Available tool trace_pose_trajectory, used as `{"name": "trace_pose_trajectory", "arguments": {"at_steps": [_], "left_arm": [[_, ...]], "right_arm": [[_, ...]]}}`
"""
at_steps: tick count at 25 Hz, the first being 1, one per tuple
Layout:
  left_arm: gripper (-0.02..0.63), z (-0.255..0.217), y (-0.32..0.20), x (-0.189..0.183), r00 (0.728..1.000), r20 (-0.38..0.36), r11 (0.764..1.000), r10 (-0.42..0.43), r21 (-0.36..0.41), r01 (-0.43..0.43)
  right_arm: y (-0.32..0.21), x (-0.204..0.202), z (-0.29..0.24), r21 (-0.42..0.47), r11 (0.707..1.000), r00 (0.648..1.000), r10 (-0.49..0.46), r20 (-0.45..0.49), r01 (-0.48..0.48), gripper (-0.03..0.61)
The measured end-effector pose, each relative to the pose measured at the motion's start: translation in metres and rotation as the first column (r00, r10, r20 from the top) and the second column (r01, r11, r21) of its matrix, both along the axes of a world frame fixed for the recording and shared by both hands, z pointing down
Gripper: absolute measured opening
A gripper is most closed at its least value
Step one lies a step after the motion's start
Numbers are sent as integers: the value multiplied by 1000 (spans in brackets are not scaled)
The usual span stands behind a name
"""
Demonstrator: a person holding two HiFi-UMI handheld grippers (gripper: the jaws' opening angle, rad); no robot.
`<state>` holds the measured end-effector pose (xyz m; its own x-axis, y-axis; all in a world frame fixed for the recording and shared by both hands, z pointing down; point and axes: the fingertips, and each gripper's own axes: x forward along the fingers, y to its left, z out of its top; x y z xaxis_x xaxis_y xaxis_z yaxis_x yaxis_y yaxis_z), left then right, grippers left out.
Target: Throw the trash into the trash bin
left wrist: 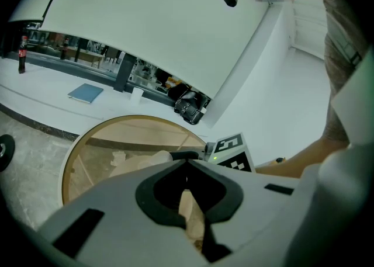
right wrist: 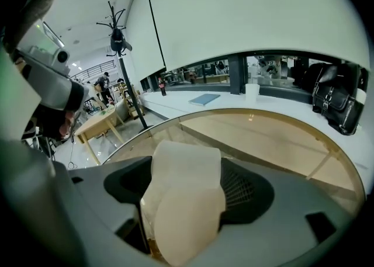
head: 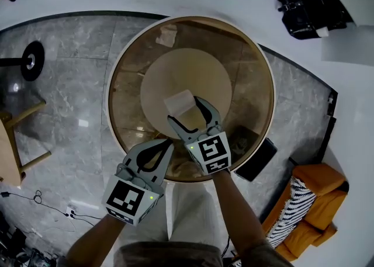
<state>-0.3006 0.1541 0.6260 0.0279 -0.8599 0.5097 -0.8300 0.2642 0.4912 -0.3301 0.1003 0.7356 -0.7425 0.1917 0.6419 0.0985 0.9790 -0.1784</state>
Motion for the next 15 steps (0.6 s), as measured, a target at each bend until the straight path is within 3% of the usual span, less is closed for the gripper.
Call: {"name": "trace_pose_trajectory", "arguments": {"at_steps": [8, 15], "left_arm": [[18, -14, -9, 7, 1000, 5, 1000, 18, 4, -18], [18, -72, -12, 29, 999, 9, 999, 45, 10, -45]], "right_arm": [[-4, 4, -20, -16, 1000, 999, 25, 37, -24, 371], [-3, 26, -86, -30, 998, 997, 55, 52, -53, 371]]}}
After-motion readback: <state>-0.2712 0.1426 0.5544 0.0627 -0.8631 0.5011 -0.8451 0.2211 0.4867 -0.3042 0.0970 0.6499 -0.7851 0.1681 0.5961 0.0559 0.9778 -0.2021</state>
